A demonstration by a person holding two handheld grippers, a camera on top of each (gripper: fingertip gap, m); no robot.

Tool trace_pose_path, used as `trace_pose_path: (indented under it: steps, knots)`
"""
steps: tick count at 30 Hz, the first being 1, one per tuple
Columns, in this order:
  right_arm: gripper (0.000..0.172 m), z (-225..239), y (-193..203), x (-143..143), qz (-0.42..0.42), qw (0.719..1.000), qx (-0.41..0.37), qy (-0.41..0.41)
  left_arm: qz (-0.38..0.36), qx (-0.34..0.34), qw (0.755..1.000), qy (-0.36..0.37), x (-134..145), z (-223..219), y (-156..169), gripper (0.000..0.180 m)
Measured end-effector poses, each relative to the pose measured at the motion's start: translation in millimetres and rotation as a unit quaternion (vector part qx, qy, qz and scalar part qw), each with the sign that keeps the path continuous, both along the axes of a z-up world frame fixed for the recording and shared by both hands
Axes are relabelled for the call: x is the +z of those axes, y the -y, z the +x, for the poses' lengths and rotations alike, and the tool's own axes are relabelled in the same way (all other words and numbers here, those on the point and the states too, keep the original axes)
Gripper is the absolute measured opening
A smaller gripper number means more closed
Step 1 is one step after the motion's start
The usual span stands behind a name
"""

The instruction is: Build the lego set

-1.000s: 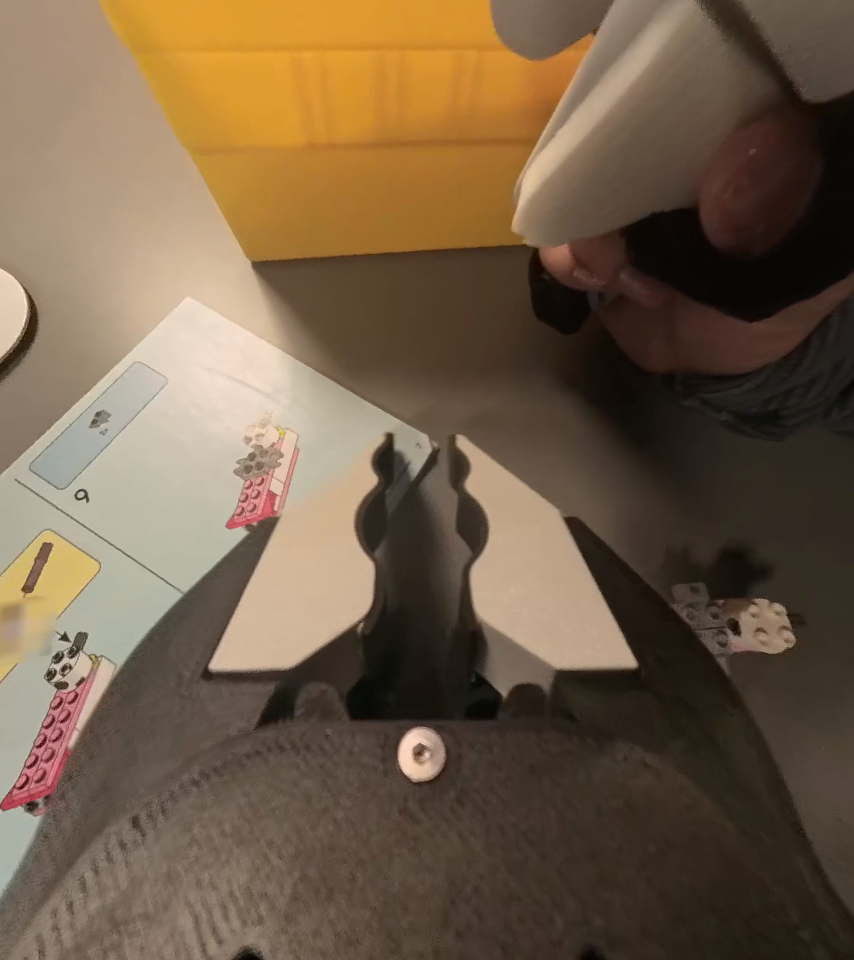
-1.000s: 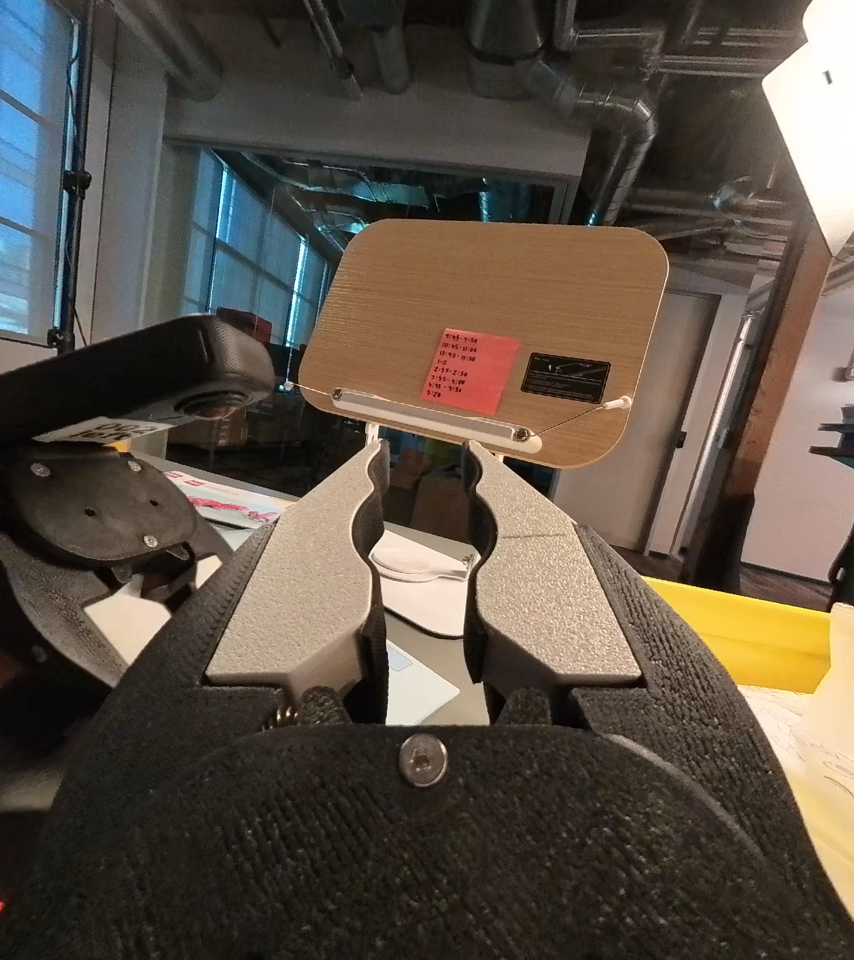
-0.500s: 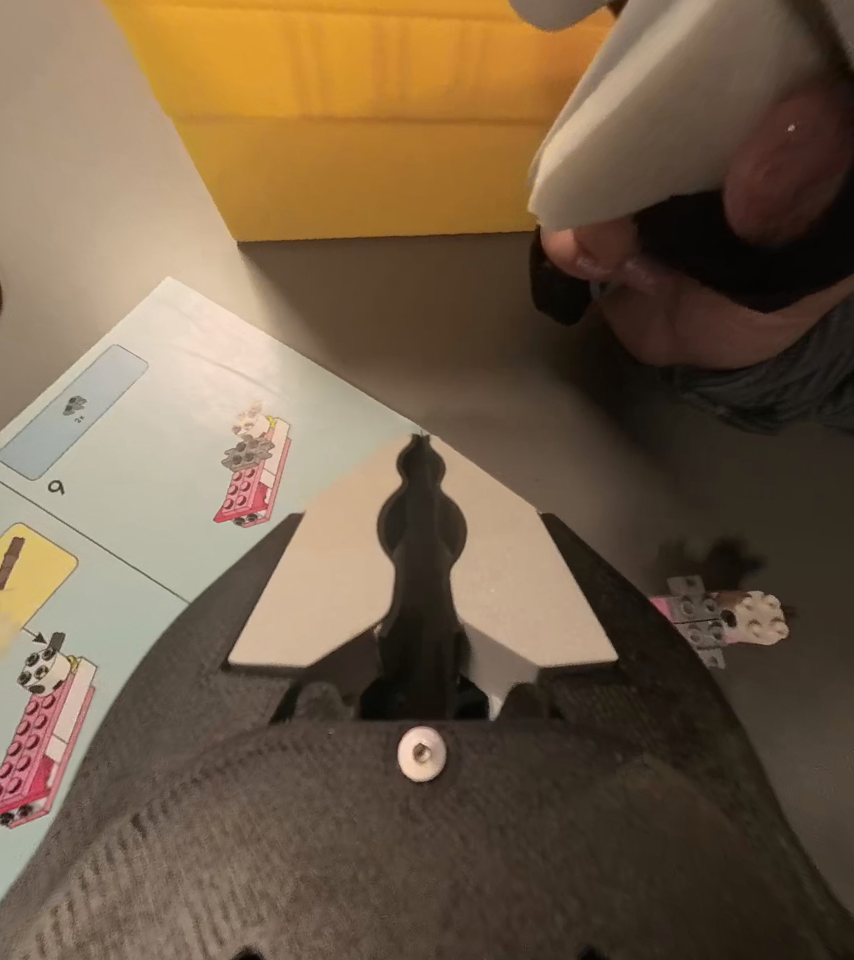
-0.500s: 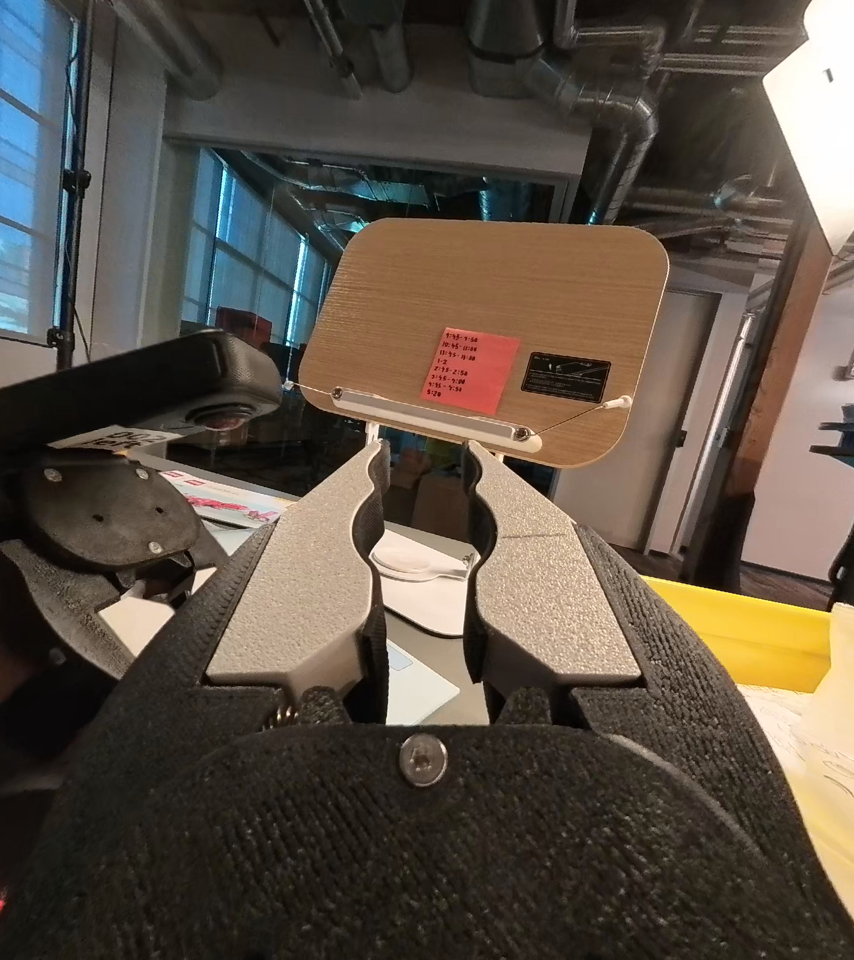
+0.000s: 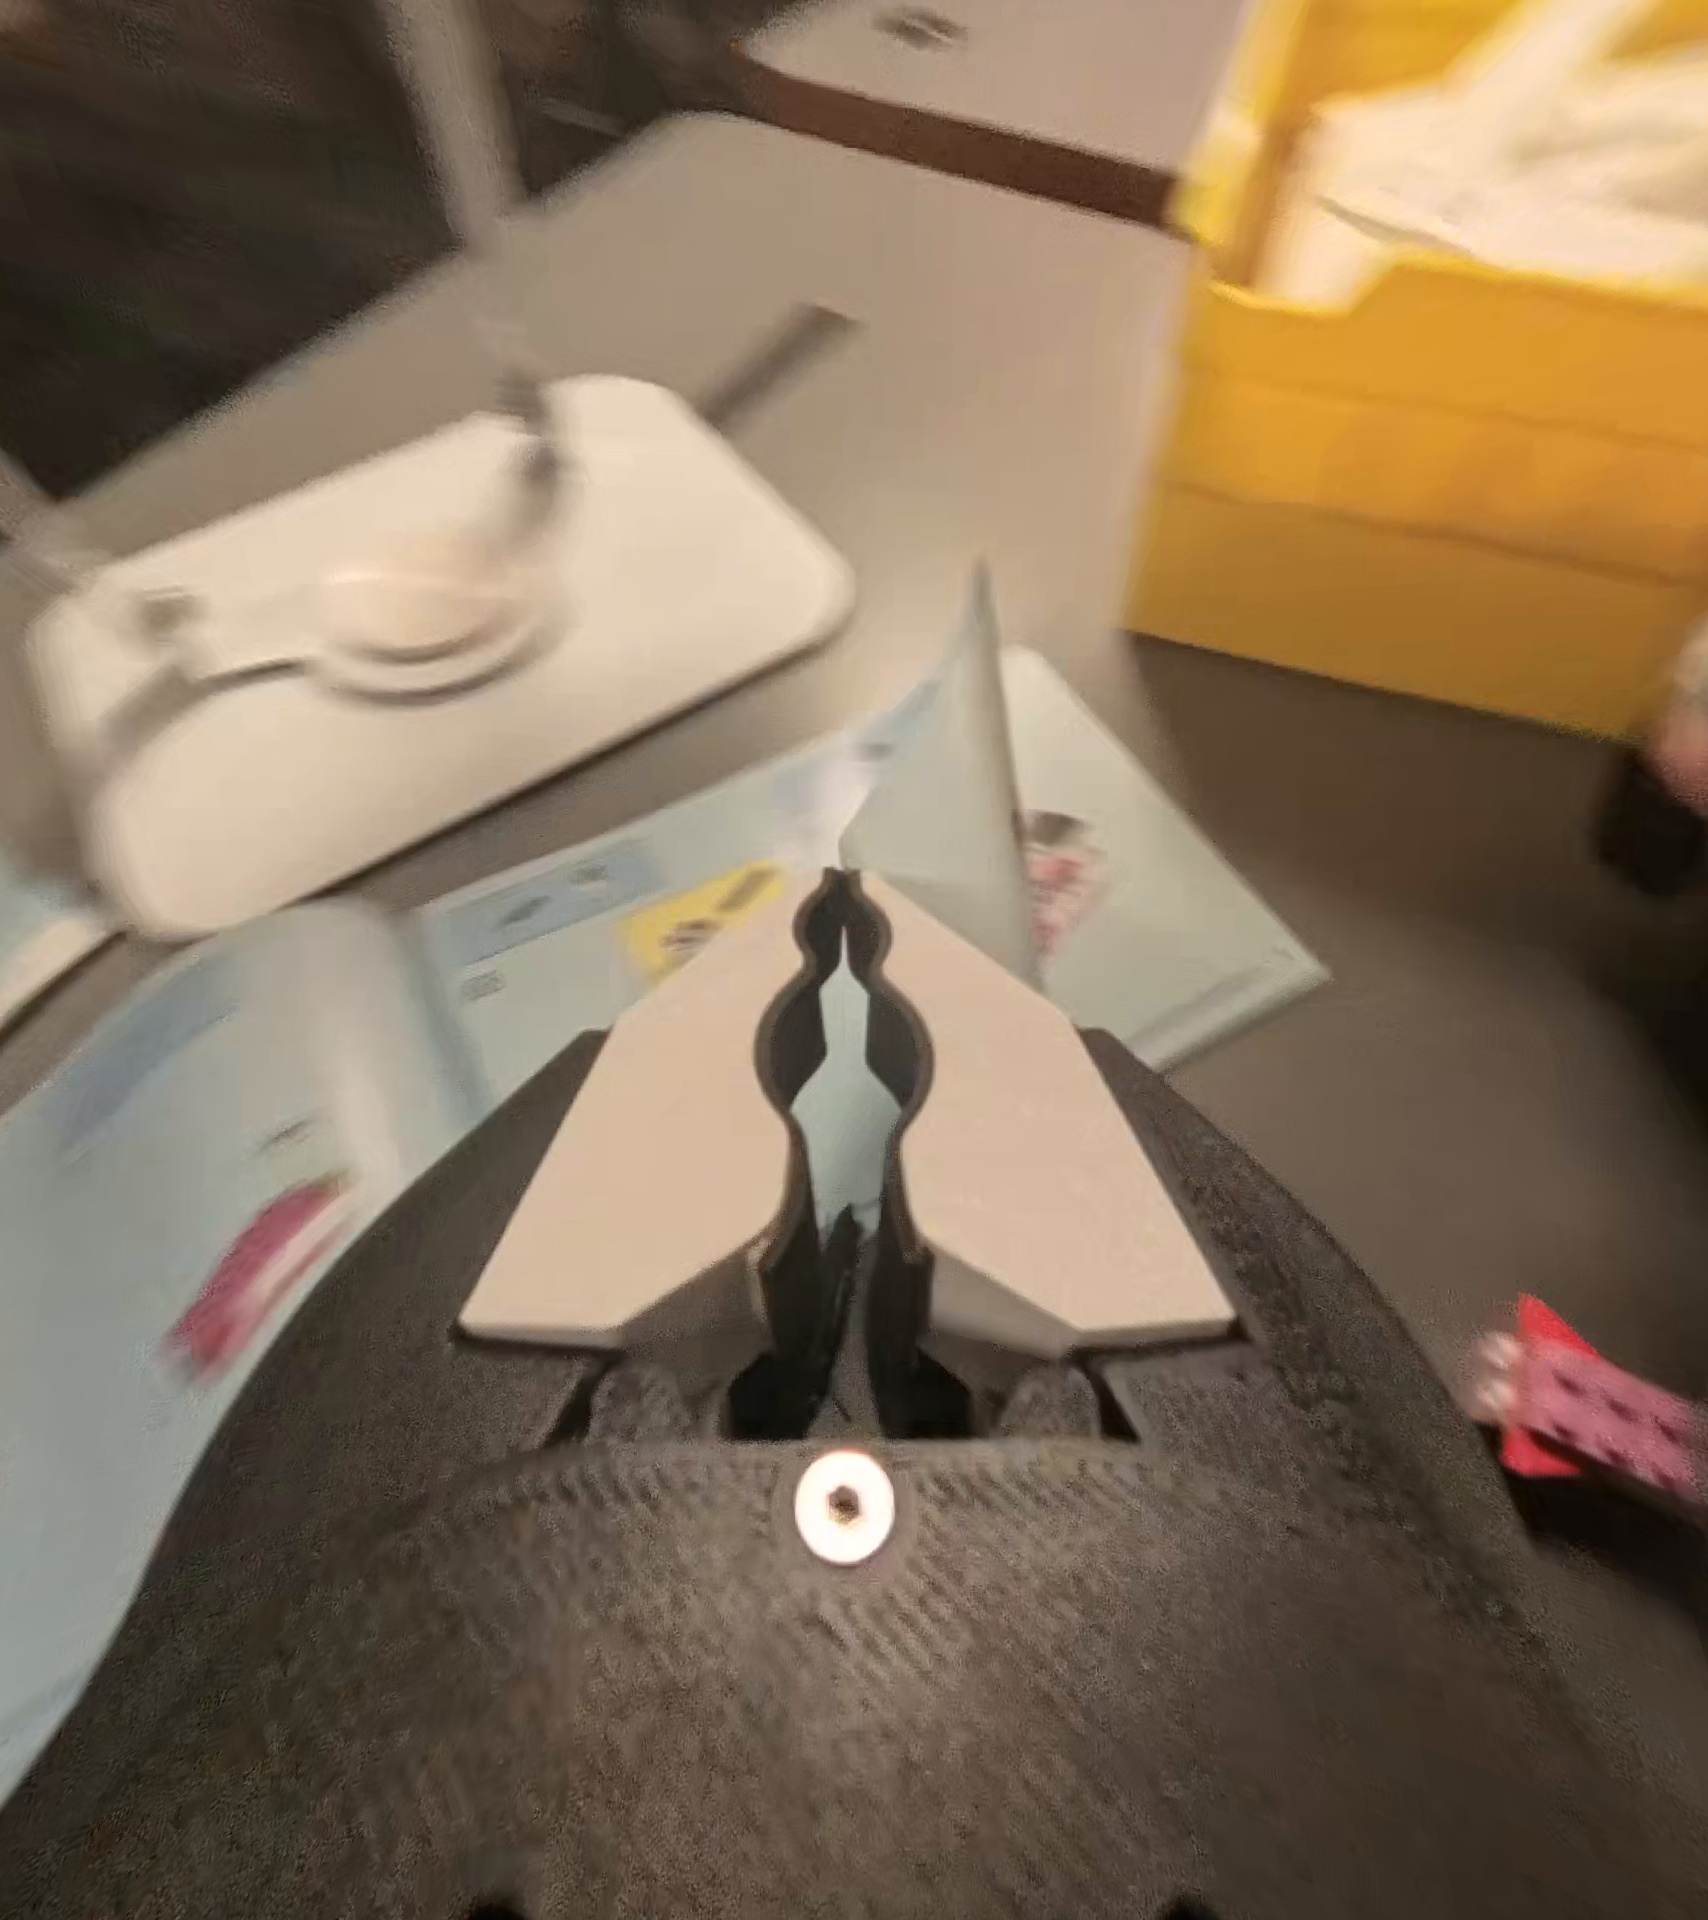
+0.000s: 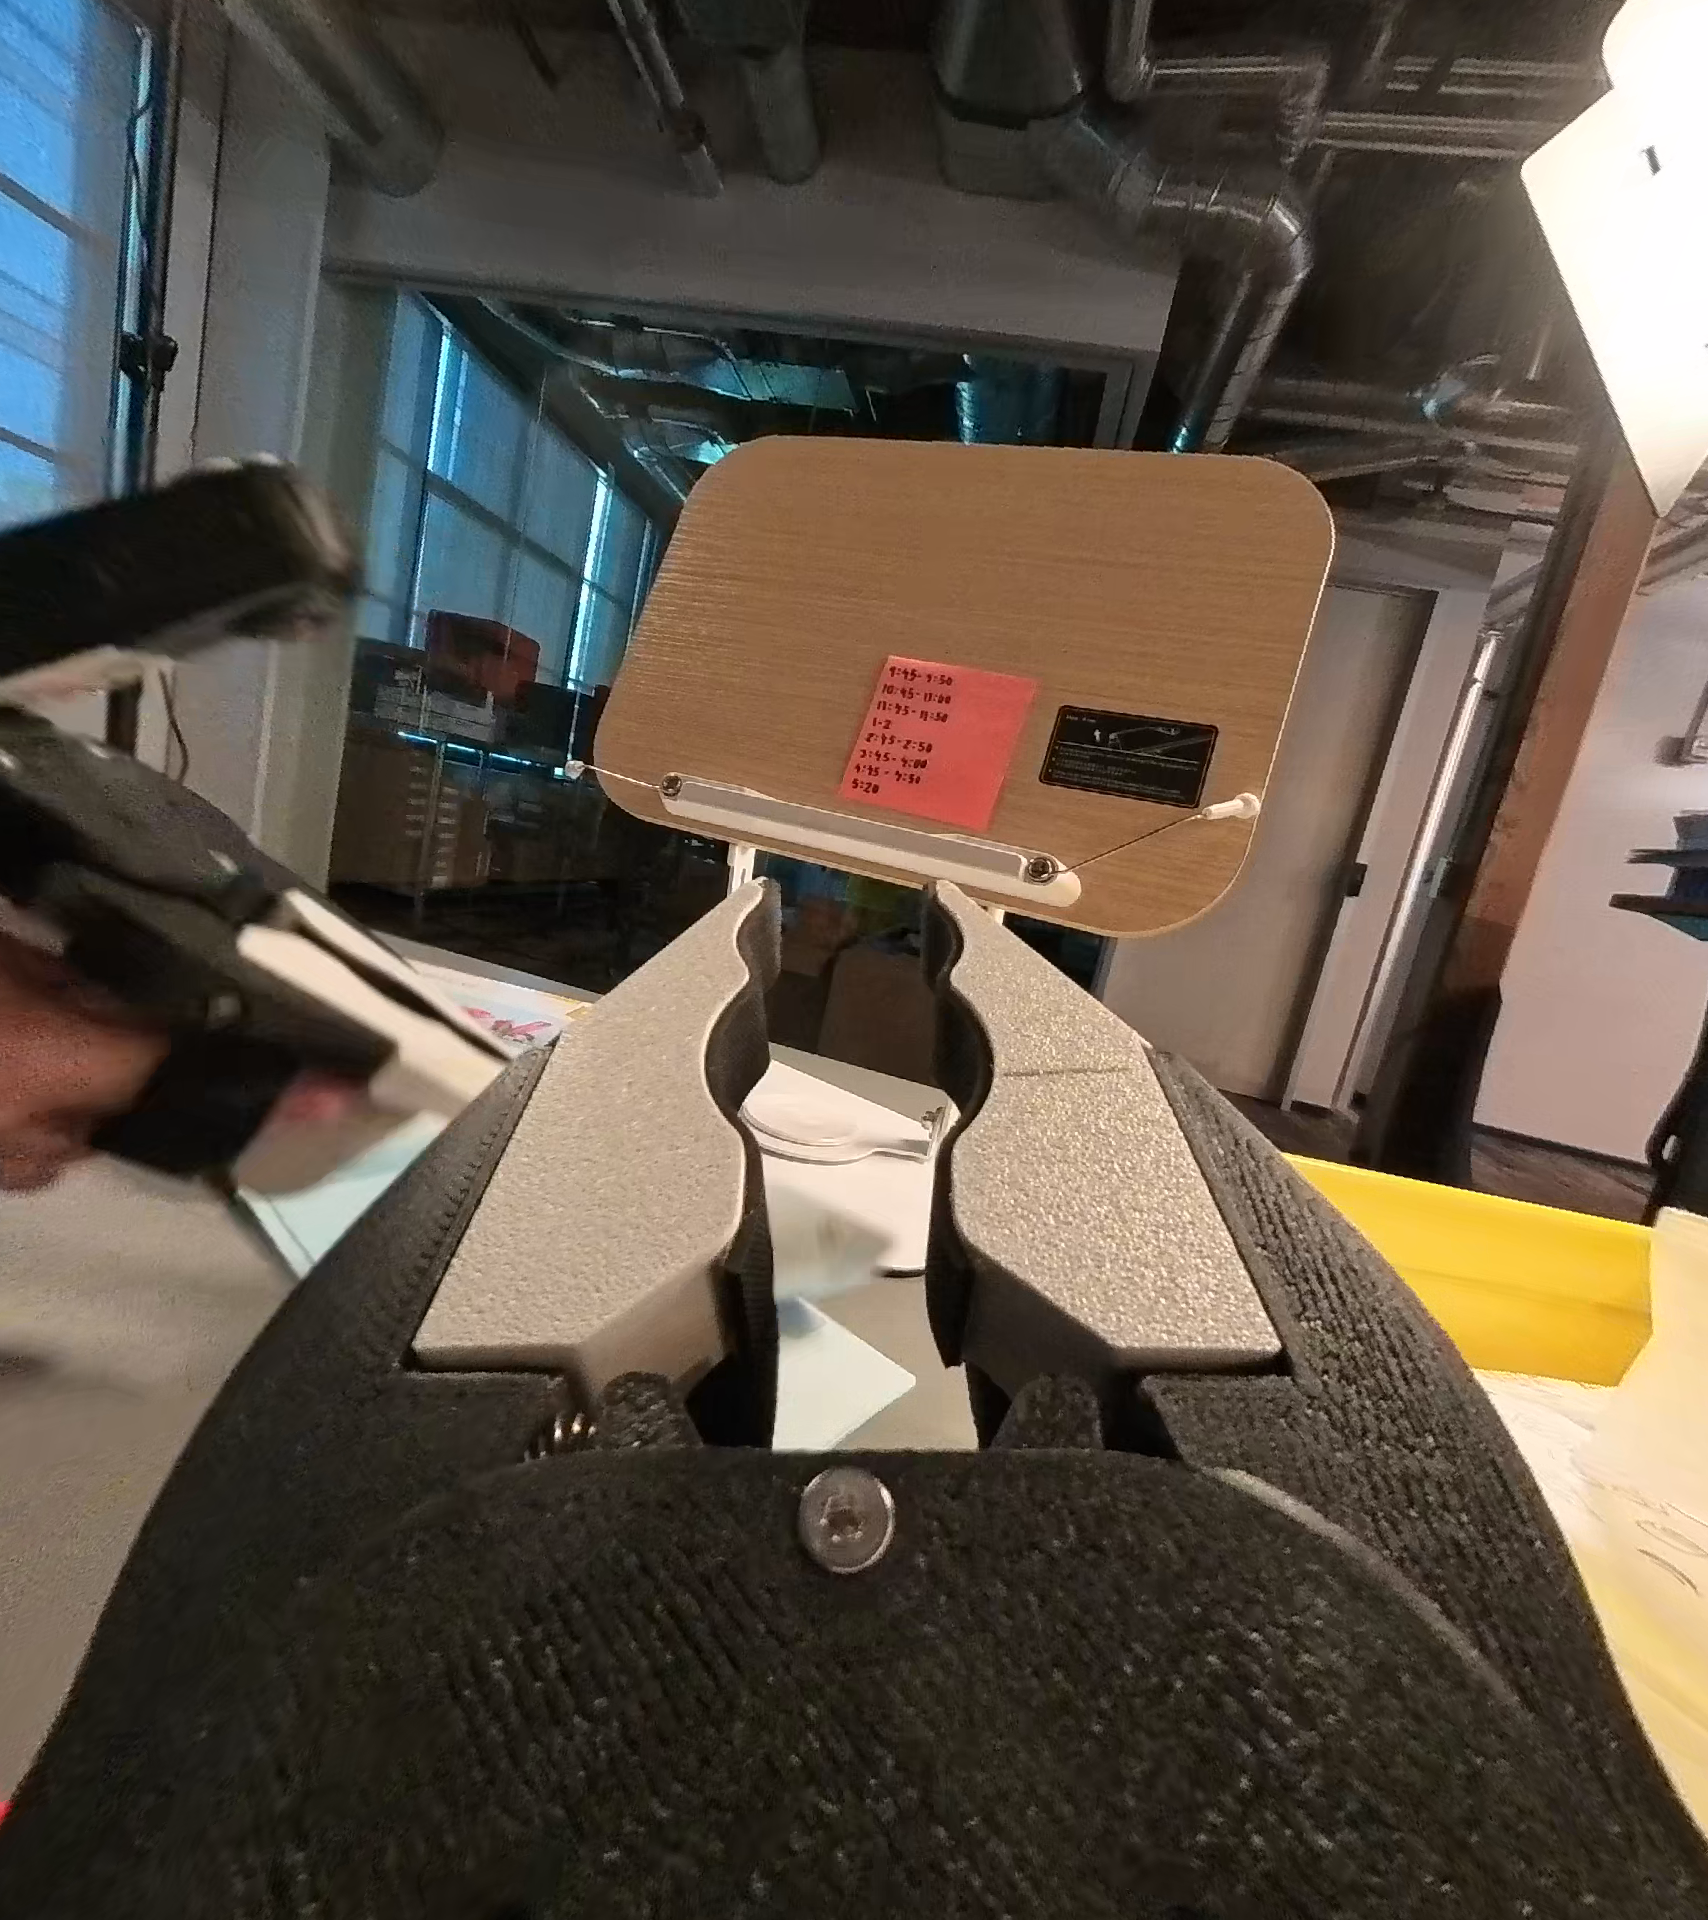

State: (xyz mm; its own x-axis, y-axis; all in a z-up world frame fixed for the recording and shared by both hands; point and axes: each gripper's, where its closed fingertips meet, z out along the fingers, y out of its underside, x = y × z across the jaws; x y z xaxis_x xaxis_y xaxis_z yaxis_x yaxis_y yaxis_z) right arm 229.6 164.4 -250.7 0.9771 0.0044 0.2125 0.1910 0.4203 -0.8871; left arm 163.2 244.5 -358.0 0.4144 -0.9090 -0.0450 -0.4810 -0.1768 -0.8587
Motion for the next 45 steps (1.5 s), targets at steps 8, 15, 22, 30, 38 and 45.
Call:
trace_pose_path:
  steps: [8,15,22,30,38,45]
  knots:
    - [0.025,-10,-4,-5,-0.013,0.999,0.003,0.03,0.012,0.362,0.932,-0.016,-3,-173,-87,0.0]
    - [0.026,-38,-47,-53,-0.229,0.972,0.046,0.013,0.069,0.412,0.903,0.097,23,-196,-70,0.028]
    - [0.017,-115,-118,-123,-0.561,0.813,0.152,-0.026,0.125,0.381,0.89,0.216,54,-198,-29,0.029]
    - [0.031,-173,-158,-142,-0.596,0.786,0.16,0.032,0.19,0.376,0.877,0.23,70,-222,-12,0.029]
    - [0.032,-181,-133,-158,-0.59,0.748,0.256,0.165,0.229,0.362,0.871,0.24,79,-236,3,0.029]
    - [0.057,-167,-69,-144,-0.591,0.684,0.369,0.216,0.193,0.361,0.868,0.283,76,-235,-2,0.031]
